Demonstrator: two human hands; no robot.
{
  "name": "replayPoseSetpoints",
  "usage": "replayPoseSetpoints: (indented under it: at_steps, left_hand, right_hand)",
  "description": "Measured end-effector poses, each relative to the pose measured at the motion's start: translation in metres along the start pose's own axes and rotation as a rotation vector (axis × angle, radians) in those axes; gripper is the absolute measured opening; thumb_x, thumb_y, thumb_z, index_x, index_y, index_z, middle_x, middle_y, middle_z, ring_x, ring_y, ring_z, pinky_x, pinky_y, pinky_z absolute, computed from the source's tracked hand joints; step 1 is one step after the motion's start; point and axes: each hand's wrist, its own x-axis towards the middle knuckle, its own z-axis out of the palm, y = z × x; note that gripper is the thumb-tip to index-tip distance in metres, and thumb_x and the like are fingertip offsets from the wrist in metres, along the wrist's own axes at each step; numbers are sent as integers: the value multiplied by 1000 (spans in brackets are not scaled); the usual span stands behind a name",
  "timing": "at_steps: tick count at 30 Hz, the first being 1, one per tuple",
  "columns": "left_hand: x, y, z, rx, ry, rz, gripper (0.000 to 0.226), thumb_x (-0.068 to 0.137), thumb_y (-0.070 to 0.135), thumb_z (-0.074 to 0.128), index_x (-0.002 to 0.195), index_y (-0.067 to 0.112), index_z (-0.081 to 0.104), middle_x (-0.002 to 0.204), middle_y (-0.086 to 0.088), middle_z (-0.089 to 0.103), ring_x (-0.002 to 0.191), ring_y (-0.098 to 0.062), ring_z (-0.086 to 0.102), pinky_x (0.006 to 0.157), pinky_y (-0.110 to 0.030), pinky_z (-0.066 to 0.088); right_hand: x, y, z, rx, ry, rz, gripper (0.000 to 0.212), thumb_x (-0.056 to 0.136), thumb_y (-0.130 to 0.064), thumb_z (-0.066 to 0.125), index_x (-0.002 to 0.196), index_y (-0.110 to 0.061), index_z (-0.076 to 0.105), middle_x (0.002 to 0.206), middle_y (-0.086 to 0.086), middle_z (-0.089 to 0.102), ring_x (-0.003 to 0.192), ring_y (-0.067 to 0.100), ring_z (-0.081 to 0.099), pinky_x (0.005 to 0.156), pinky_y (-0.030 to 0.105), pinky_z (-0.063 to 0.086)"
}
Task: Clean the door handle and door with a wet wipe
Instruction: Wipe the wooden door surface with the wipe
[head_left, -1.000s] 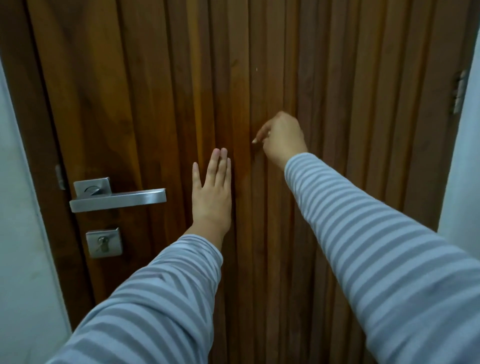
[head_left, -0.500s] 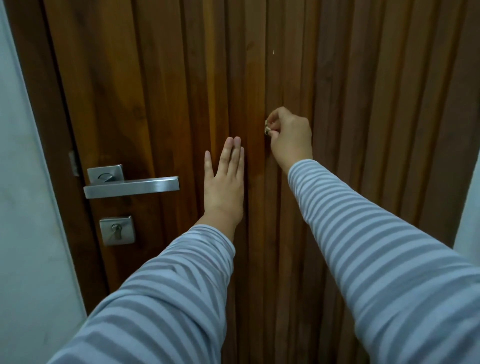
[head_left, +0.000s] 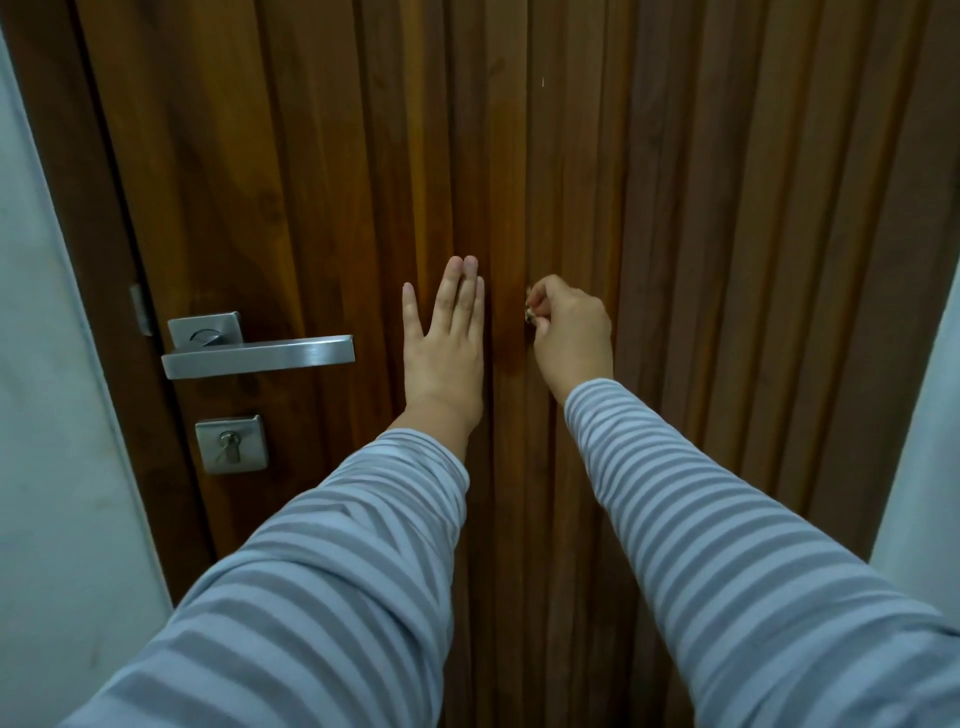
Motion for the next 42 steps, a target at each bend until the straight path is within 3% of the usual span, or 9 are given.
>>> replayPoseSetpoints:
  at_steps: [6, 18, 27, 34, 37, 42]
  left_hand:
    - [0, 1, 0, -11, 4, -6, 126, 82, 51, 71, 151, 5, -24, 154, -17, -37, 142, -34, -34, 118, -59, -3]
    - [1, 2, 2, 8, 7, -17, 125, 82, 50, 72, 151, 6, -22, 155, -16, -35, 142, -34, -33, 118, -59, -4]
    - [1, 3, 4, 18, 38, -32, 127, 79, 49, 75, 152, 7, -19, 158, -15, -31, 145, -32, -29, 118, -59, -1]
    - [2, 4, 5, 24, 48, -34, 127, 78, 51, 75, 153, 7, -19, 158, -14, -30, 145, -32, -27, 118, -59, -1]
    - [1, 4, 6, 26, 55, -38, 127, 78, 50, 76, 153, 8, -18, 159, -14, -29, 146, -32, -26, 118, -59, 0]
    - [1, 5, 3, 36, 40, -48, 124, 81, 48, 73, 152, 7, -20, 158, -14, -31, 145, -32, -27, 118, -60, 2]
  right_hand:
    - [-19, 5, 2, -107, 37, -14, 17, 87, -8, 60, 98, -20, 62, 95, 3, 61, 94, 20, 54, 75, 21, 35]
    - [-61, 28, 17, -84, -87, 56, 18, 81, -5, 63, 95, -18, 63, 90, 4, 62, 90, 22, 55, 77, 22, 33]
    - [-99, 45, 31, -42, -139, 107, 18, 79, 0, 62, 86, -16, 62, 82, 3, 61, 81, 21, 56, 76, 30, 44]
    - [-129, 48, 38, -158, -21, 53, 20, 73, 4, 69, 76, -14, 63, 64, -1, 60, 63, 18, 54, 70, 29, 40]
    - [-135, 53, 41, -178, -82, 78, 18, 75, 2, 68, 78, -15, 63, 66, 0, 61, 64, 19, 55, 70, 29, 39]
    - [-140, 63, 38, -155, -347, 213, 19, 80, -8, 60, 83, -26, 58, 77, -4, 65, 80, 19, 58, 77, 27, 38]
